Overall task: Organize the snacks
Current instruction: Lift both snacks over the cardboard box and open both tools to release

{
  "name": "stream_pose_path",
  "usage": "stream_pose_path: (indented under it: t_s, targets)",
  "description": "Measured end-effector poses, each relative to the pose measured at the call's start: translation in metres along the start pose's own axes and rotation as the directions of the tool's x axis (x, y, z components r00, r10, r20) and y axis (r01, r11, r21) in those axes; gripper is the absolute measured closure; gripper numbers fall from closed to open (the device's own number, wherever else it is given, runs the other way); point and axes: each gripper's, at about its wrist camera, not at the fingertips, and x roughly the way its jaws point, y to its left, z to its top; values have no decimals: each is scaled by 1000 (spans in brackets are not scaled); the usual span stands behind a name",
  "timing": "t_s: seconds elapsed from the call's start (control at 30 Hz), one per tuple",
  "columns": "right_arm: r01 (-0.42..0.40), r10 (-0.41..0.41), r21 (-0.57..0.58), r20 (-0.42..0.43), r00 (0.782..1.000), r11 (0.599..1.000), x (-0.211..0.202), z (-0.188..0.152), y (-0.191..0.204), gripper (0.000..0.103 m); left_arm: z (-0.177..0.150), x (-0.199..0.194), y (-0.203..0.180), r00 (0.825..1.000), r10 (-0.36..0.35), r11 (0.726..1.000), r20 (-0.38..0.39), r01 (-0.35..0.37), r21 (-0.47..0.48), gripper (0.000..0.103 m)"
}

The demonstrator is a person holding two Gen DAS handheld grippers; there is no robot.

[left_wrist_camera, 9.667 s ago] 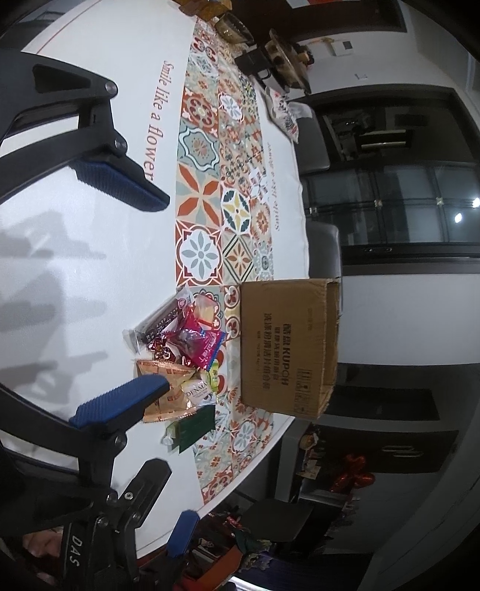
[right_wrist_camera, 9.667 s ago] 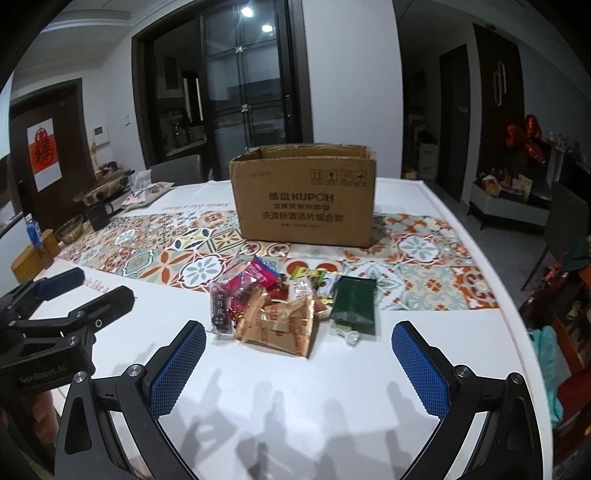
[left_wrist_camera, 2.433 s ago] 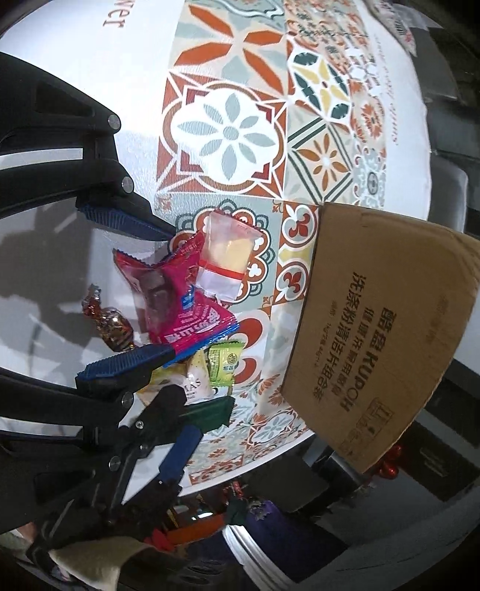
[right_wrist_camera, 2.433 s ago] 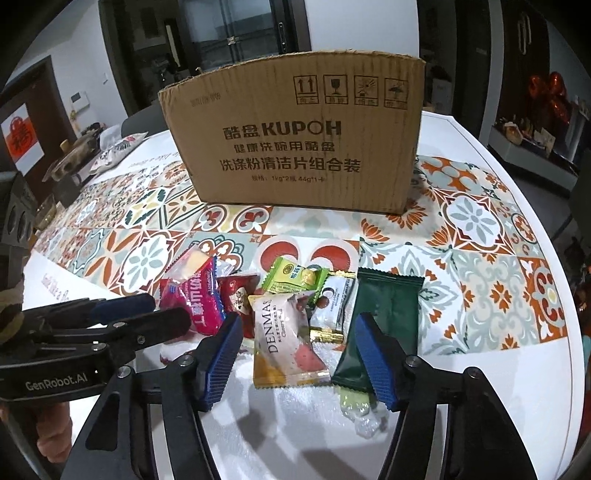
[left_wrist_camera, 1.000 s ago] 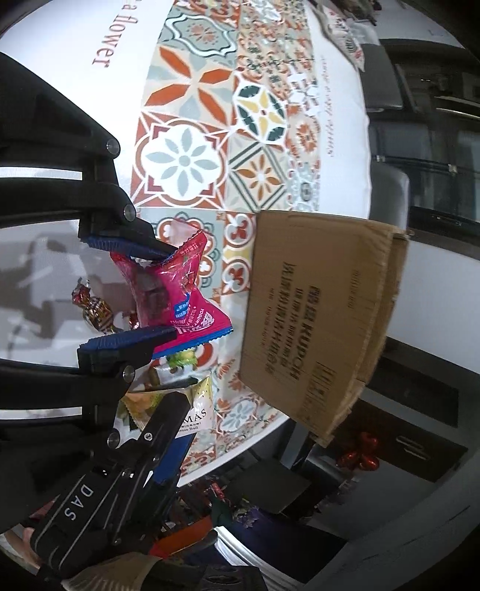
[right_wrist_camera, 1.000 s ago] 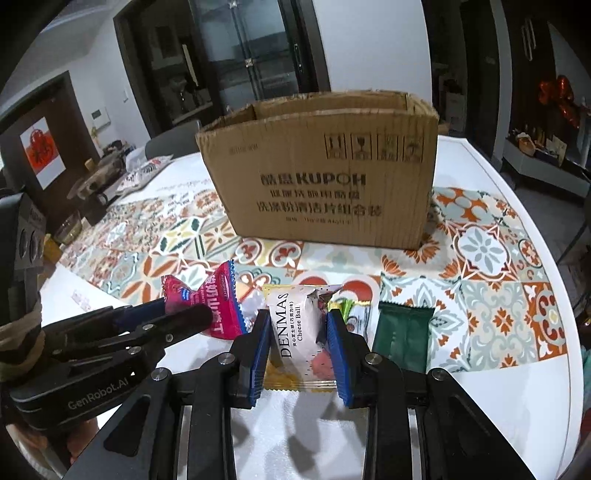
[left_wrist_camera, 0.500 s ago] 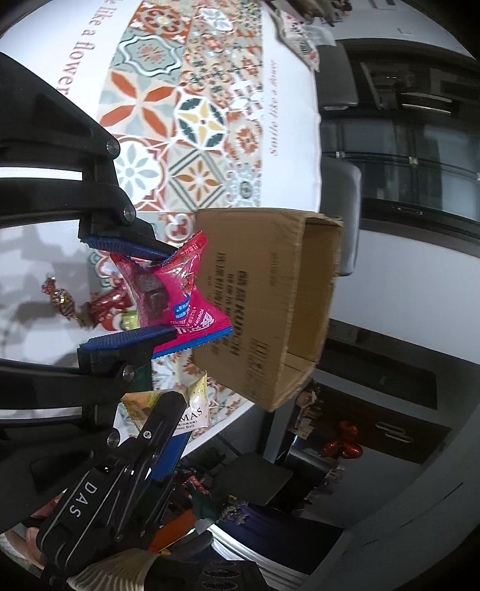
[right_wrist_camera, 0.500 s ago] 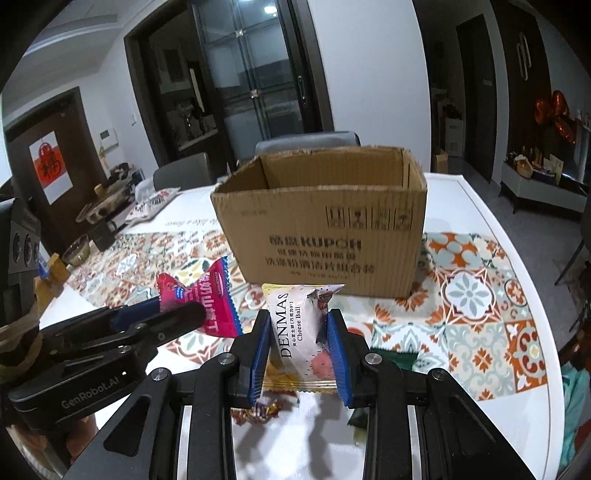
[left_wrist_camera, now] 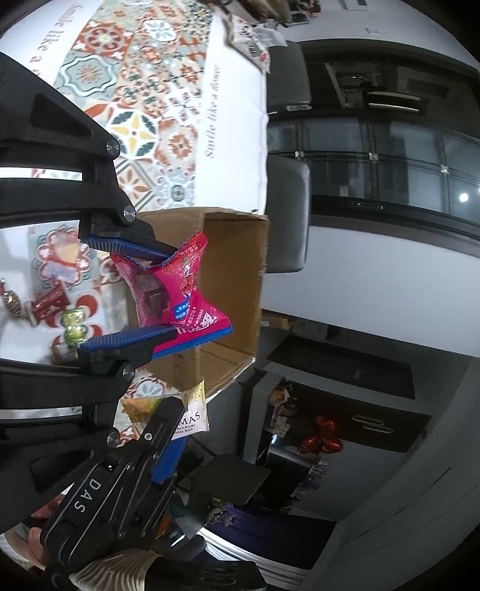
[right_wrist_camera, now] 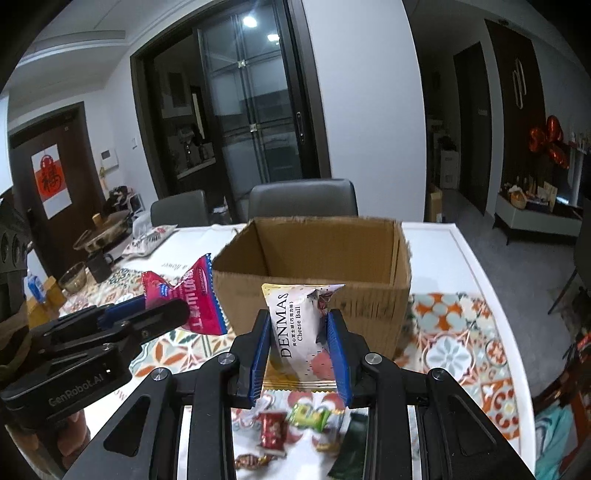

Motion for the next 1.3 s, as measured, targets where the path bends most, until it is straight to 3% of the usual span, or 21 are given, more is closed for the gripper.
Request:
stream_pose_path:
  t_s: [0.23,0.53,1.3]
  targets:
    - [23,-23,-62,1,1000,998,8,26,0,71,27,11,-1,1000,25,999,15,-26,47,68]
    - [19,-20,-38,-28,999,999,37,50,-13,71,55,40,3,1000,29,998,-11,-28,58,68]
    - [55,-58,-30,-94,994,998,105,68,-37,71,71,127,15,988,48,997,-147,-39,62,66]
